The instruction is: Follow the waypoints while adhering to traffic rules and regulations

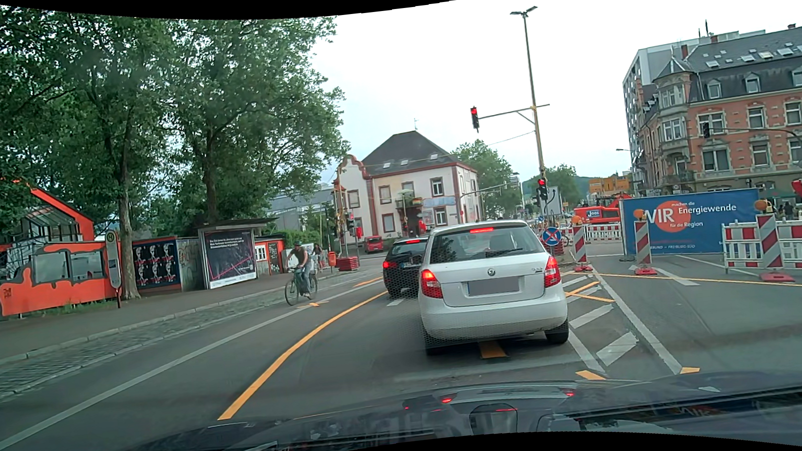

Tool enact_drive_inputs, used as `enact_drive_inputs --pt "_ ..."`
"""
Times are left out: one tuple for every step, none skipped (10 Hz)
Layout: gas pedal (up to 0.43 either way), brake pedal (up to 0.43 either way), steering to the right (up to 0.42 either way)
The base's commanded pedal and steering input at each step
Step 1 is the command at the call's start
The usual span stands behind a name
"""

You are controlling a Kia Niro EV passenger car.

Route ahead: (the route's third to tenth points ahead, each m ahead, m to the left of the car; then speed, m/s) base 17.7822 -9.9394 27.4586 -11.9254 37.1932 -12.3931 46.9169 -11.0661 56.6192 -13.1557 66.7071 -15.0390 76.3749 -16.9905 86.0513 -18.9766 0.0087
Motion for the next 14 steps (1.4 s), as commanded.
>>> enact_drive_inputs --pt "0.0 0.244 -0.01" --pt "0.0 0.244 -0.01" --pt "0.0 0.25 -0.01" --pt "0.0 0.25 -0.01" --pt "0.0 0.25 -0.01" --pt "0.0 0.25 -0.01" --pt "0.0 0.244 -0.01" --pt "0.0 0.25 -0.01" --pt "0.0 0.25 -0.01" --pt "0.0 0.244 -0.01" --pt "0.0 0.25 -0.01" --pt "0.0 0.25 -0.01" --pt "0.0 0.25 -0.01" --pt "0.0 0.25 -0.01"
